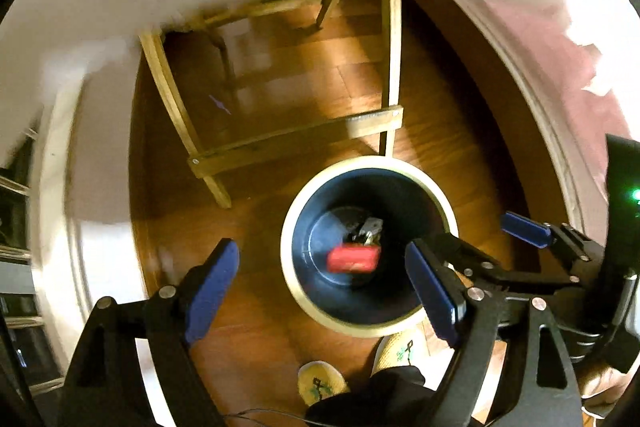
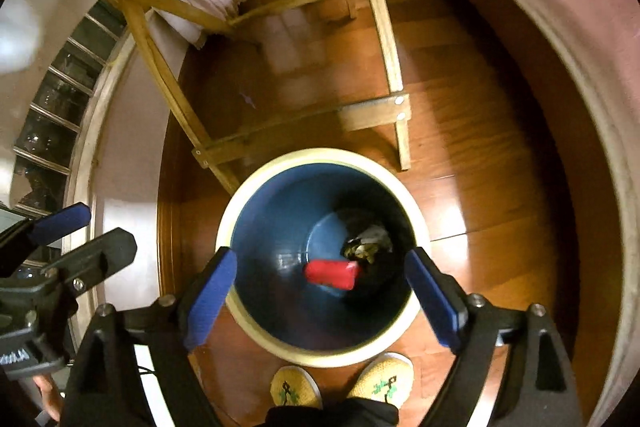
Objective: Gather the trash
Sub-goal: 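Raise both tools back toward the bed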
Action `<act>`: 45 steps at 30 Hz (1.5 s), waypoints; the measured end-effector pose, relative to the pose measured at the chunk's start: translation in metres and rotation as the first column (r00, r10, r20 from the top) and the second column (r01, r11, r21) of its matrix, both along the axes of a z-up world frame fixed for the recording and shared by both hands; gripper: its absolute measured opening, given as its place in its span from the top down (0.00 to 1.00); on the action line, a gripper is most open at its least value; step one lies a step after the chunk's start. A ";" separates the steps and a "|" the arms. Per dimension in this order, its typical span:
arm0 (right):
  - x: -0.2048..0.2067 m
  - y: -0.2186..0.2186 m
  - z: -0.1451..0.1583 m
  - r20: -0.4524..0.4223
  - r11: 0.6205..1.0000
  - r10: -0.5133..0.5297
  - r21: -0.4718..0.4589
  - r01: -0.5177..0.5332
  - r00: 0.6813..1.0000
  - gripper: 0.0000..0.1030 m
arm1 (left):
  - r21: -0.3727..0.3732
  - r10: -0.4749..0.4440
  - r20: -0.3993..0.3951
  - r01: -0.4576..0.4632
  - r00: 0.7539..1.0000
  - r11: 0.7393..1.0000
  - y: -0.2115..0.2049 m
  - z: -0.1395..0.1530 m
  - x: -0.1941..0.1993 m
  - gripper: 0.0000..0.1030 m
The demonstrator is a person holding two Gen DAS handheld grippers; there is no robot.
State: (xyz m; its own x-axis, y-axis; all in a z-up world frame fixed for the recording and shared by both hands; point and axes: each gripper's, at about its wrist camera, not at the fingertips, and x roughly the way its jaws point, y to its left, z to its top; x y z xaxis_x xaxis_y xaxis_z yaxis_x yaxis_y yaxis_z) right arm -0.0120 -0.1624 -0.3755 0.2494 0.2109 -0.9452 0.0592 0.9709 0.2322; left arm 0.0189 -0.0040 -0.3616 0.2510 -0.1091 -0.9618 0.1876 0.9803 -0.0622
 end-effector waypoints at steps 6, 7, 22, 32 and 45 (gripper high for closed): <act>-0.021 0.000 0.091 0.030 0.999 -0.046 -0.008 0.046 0.998 0.14 | -0.007 -0.016 0.007 0.016 1.000 1.000 0.010 0.084 -0.017 0.18; -0.024 0.001 0.114 0.042 0.999 -0.050 -0.010 0.051 0.998 0.14 | -0.013 -0.018 0.014 0.018 1.000 1.000 0.012 0.103 -0.020 0.18; -0.049 0.028 0.365 0.307 0.998 -0.030 -0.036 0.043 0.951 0.14 | -0.111 -0.008 0.256 0.037 0.967 0.993 0.032 0.348 -0.036 0.19; -0.029 0.016 0.443 0.431 0.990 -0.070 -0.079 0.115 0.900 0.15 | -0.088 -0.033 0.377 0.071 0.926 0.994 0.031 0.425 -0.009 0.21; 0.085 -0.040 0.441 0.399 0.994 -0.106 0.011 0.111 0.911 0.34 | -0.053 -0.026 0.400 0.051 0.916 0.997 0.005 0.429 0.100 0.21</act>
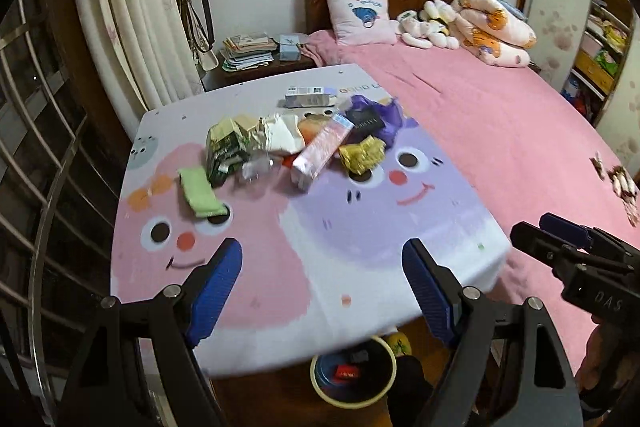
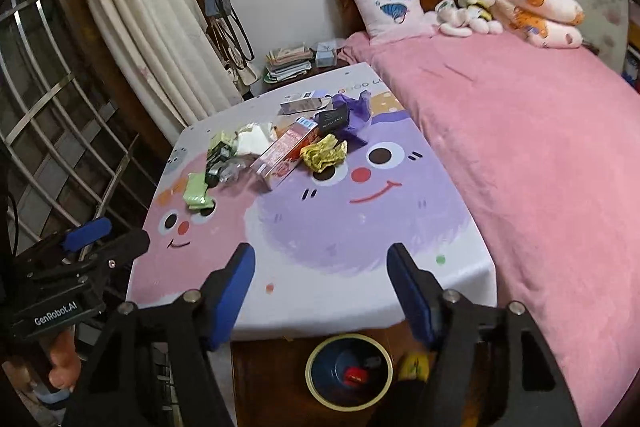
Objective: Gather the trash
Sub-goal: 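Raise both tools back toward the bed, then grasp the pink milk carton with the left tool while the right tool grasps the purple plastic bag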
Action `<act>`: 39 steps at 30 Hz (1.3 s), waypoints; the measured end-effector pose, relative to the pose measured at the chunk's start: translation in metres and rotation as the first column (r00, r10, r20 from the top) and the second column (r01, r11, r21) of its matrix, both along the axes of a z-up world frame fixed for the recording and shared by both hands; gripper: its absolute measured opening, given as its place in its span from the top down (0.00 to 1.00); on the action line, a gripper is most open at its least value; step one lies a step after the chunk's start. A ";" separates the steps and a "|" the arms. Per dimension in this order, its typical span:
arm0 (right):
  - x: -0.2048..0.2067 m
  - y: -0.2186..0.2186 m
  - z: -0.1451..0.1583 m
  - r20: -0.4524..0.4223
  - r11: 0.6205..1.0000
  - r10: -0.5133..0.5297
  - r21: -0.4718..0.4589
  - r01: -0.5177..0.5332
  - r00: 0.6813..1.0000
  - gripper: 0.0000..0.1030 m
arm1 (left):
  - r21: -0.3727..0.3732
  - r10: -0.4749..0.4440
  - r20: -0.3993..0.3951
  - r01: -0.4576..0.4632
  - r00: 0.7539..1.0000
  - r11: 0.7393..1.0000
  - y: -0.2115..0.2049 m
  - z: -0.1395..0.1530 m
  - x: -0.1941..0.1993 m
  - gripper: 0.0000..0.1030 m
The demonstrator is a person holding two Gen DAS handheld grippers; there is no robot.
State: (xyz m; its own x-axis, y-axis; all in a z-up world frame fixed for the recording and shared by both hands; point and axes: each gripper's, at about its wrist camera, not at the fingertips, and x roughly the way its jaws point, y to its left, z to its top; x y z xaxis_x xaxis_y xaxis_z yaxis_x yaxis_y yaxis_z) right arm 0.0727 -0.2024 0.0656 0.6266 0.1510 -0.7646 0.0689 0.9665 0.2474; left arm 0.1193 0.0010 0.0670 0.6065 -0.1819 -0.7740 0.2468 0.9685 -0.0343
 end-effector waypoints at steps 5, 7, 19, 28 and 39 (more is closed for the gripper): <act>0.080 -0.034 -0.026 -0.058 0.996 0.076 0.056 -0.073 0.995 0.36 | 0.021 0.065 -0.060 -0.063 0.996 0.998 -0.025 -0.024 0.076 0.23; 0.114 -0.047 -0.036 -0.095 0.992 0.107 0.070 -0.101 0.990 0.37 | 0.025 0.090 -0.103 -0.088 0.991 0.996 -0.036 -0.034 0.108 0.26; 0.260 -0.089 -0.094 -0.194 0.968 0.240 0.120 -0.220 0.951 0.37 | 0.121 0.193 -0.285 -0.165 0.939 0.979 -0.074 -0.114 0.236 0.31; 0.320 -0.090 -0.142 -0.281 0.957 0.276 0.175 -0.233 0.919 0.45 | 0.159 0.234 -0.348 -0.188 0.908 0.969 -0.079 -0.152 0.262 0.33; 0.339 -0.079 -0.165 -0.293 0.920 0.363 0.262 -0.291 0.884 0.72 | 0.150 0.230 -0.381 -0.186 0.895 0.971 -0.086 -0.165 0.273 0.44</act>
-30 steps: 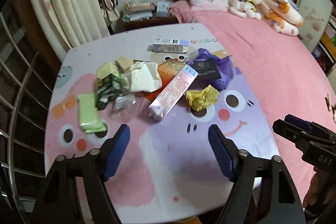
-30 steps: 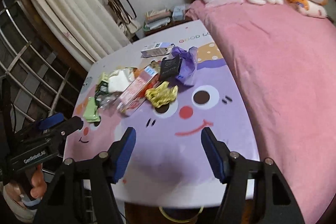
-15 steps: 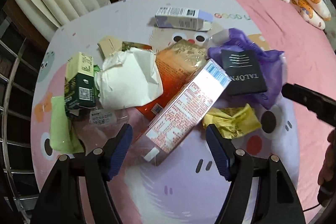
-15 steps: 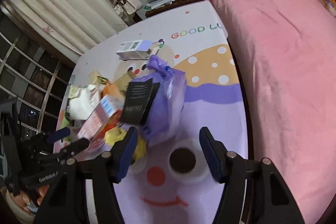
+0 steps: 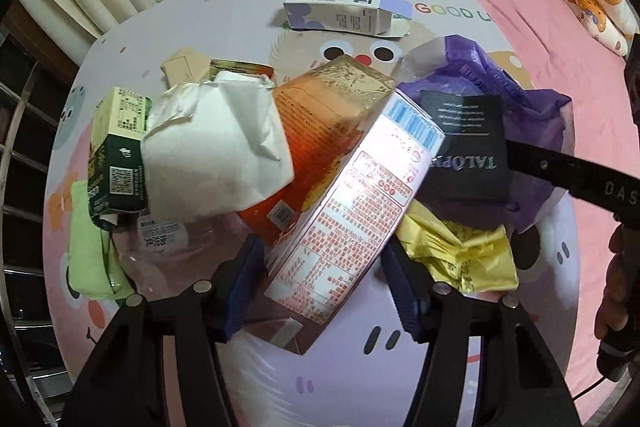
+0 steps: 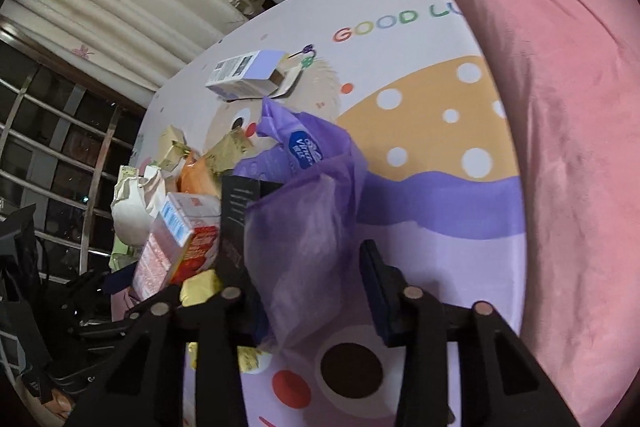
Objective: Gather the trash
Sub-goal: 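Grasp the pink milk carton with the left tool while the right tool grasps the purple plastic bag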
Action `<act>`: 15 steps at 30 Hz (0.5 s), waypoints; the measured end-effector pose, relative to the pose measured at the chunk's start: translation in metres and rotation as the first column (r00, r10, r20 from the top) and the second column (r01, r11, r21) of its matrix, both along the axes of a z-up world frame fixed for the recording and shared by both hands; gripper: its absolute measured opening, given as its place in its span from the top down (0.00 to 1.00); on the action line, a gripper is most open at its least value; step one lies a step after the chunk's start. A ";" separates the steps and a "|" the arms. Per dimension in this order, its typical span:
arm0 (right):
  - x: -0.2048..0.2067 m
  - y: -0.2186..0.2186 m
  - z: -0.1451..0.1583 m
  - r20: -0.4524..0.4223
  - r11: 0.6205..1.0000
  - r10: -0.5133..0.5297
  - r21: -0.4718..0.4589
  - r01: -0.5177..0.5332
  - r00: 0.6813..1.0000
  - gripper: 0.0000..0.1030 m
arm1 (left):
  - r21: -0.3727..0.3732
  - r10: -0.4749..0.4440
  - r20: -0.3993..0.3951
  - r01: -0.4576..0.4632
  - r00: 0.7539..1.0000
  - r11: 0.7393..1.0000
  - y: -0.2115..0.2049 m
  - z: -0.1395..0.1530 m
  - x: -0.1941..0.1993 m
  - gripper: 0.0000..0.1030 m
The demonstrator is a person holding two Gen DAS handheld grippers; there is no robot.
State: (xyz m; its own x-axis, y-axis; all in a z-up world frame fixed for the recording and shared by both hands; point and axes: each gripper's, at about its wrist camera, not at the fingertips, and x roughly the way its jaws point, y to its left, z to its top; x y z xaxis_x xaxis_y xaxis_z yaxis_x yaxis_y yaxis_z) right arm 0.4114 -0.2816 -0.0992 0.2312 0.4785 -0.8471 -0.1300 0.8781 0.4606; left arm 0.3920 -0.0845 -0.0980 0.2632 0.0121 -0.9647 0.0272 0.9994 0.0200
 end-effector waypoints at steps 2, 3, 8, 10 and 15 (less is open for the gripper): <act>-0.001 0.005 0.004 0.022 1.000 0.024 -0.001 -0.024 0.999 0.83 | 0.000 0.002 0.003 -0.002 1.000 1.000 -0.003 0.000 0.001 0.47; -0.002 0.007 0.006 0.034 0.999 0.039 -0.006 -0.039 0.999 0.85 | -0.003 0.002 0.004 -0.002 1.000 1.000 -0.004 0.000 0.001 0.48; -0.011 0.016 0.029 0.122 0.994 0.105 -0.054 -0.099 0.987 0.93 | -0.010 0.017 0.021 -0.017 1.000 1.000 -0.007 0.001 -0.004 0.55; -0.014 0.018 0.039 0.152 0.992 0.119 -0.069 -0.109 0.981 0.94 | -0.017 0.031 0.029 -0.031 0.999 0.999 -0.008 0.004 -0.008 0.57; -0.024 0.019 0.058 0.213 0.990 0.122 -0.098 -0.103 0.970 0.95 | -0.057 0.072 0.064 -0.068 0.995 0.996 -0.005 0.022 -0.021 0.58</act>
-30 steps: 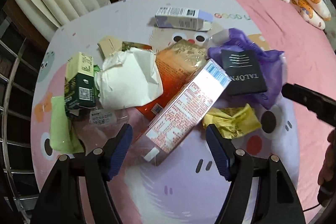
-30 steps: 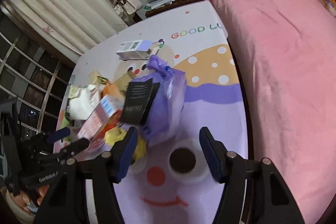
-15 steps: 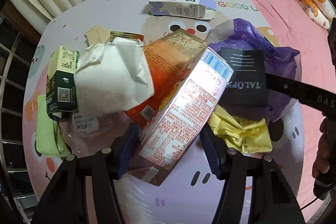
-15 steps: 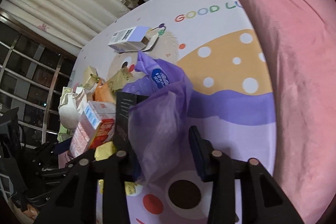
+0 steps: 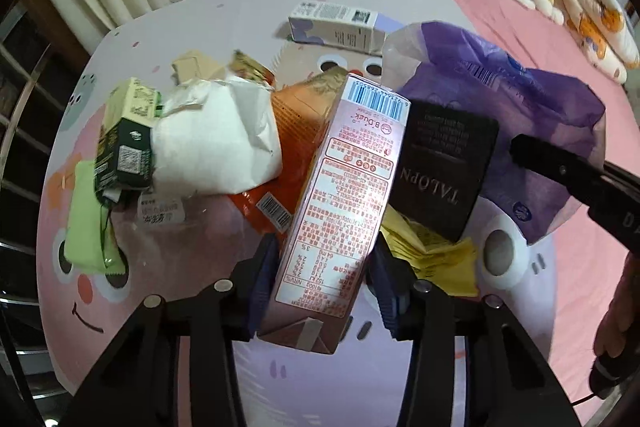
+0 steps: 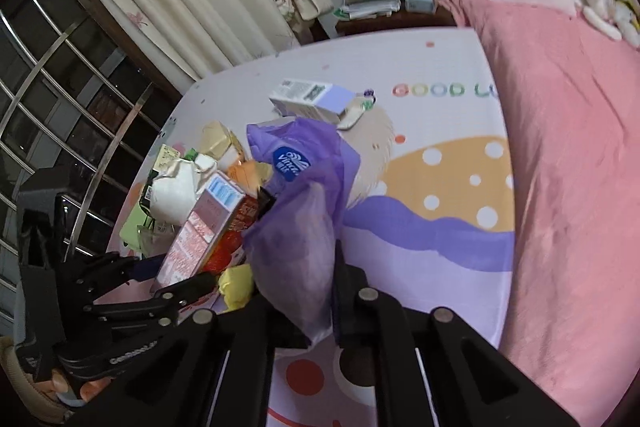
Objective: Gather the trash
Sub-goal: 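Grasp the pink milk carton with the left tool while the right tool grasps the purple plastic bag, then carry the carton and purple bag over the bin and open both tools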
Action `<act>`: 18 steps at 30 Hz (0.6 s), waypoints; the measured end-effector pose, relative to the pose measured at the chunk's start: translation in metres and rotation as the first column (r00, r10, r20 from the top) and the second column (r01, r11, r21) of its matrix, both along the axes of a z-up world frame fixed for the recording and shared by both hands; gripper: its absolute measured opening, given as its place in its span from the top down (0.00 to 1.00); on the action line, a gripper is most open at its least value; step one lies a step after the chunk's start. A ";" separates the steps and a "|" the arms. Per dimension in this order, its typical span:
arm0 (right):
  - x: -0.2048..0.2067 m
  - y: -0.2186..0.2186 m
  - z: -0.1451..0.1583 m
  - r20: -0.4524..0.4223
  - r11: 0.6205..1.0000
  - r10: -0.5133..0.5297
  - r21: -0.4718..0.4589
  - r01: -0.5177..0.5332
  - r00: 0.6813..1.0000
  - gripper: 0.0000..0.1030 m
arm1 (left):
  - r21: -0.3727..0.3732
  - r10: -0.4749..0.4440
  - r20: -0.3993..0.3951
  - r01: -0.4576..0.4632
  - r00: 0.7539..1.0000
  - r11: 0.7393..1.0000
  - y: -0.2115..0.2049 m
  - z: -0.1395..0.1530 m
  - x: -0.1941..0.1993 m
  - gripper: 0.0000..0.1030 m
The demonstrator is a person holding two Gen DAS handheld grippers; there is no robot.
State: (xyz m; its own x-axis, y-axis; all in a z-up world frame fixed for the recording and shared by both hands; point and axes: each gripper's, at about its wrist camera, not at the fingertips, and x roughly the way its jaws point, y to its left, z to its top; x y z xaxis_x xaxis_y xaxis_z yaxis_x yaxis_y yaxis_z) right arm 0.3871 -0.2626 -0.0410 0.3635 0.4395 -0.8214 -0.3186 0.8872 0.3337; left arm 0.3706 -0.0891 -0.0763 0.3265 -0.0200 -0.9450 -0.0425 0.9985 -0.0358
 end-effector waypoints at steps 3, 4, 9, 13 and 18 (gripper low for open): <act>-0.008 0.003 0.011 0.031 1.000 0.001 -0.001 0.000 1.000 0.96 | -0.019 0.018 0.030 -0.018 0.999 1.000 0.004 0.016 -0.011 0.58; -0.010 0.005 0.014 0.040 1.000 0.003 -0.002 -0.003 0.999 0.96 | -0.027 0.026 0.039 -0.025 0.999 0.999 0.006 0.022 -0.015 0.58; -0.021 0.010 0.032 0.067 1.000 -0.001 0.016 0.000 0.998 0.96 | -0.060 0.057 0.077 -0.052 0.995 0.997 0.018 0.049 -0.035 0.58; -0.032 0.014 0.049 0.107 1.000 -0.016 0.023 0.014 0.994 0.96 | -0.067 0.064 0.102 -0.057 0.993 0.996 0.027 0.070 -0.053 0.58; -0.043 0.020 0.071 0.139 0.998 -0.043 0.050 0.036 0.989 0.96 | -0.071 0.072 0.121 -0.064 0.990 0.995 0.039 0.094 -0.077 0.58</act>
State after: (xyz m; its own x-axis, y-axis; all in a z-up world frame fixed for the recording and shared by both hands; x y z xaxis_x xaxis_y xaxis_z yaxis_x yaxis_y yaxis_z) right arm 0.3438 -0.2424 0.0303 0.4916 0.4597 -0.7396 -0.3302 0.8843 0.3301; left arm 0.2939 -0.0502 0.0172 0.4432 -0.0553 -0.8947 -0.1010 0.9887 -0.1112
